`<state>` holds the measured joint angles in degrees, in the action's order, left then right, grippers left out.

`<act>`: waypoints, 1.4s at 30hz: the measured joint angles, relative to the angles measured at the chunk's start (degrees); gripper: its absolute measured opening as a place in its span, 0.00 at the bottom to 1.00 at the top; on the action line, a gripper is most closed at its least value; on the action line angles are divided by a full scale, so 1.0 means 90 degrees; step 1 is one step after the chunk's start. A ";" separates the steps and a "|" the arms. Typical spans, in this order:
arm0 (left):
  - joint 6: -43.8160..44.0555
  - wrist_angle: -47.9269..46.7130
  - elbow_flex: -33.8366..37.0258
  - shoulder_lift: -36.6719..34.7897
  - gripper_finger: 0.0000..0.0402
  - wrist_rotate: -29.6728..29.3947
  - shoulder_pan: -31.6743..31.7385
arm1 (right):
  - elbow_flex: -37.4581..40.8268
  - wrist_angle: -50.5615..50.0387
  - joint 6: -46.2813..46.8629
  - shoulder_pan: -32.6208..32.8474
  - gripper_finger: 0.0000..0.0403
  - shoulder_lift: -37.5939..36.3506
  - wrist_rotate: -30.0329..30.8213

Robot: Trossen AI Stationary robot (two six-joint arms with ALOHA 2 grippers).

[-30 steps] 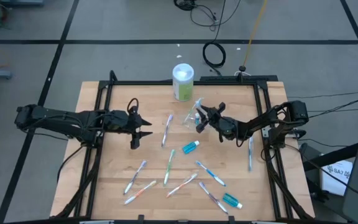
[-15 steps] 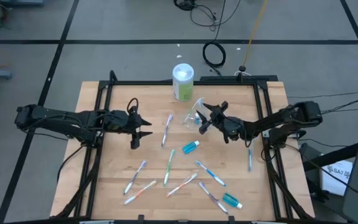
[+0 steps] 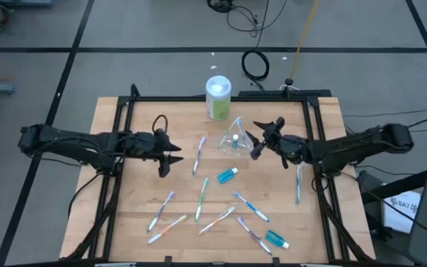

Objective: Pick & Place toothbrushing station
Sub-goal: Put the top middle violet toothbrush into the transparent organizer

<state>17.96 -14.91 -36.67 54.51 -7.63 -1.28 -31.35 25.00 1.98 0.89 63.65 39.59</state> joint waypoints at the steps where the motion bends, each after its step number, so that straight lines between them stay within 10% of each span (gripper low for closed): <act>1: 0.0106 0.0001 0.0005 0.0052 0.48 -0.0021 0.0000 | 0.0000 -0.0208 0.0130 0.0000 0.54 -0.0114 -0.0101; 13: 0.0487 0.1658 -0.0002 0.2098 0.48 -0.1342 0.0211 | 0.0000 -0.1150 0.0487 -0.0005 0.54 -0.0548 -0.0255; 26: 0.1360 0.3203 -0.0002 0.4175 0.48 -0.1332 0.0938 | 0.0000 -0.1096 0.0470 -0.0005 0.54 -0.0548 -0.0248; 42: 0.1194 0.3706 -0.0005 0.4717 0.48 -0.1306 0.1146 | -0.0002 -0.1065 0.0470 -0.0015 0.54 -0.0548 -0.0243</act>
<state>28.71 18.45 -36.71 96.96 -19.39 9.04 -31.38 15.42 6.22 0.75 58.72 37.41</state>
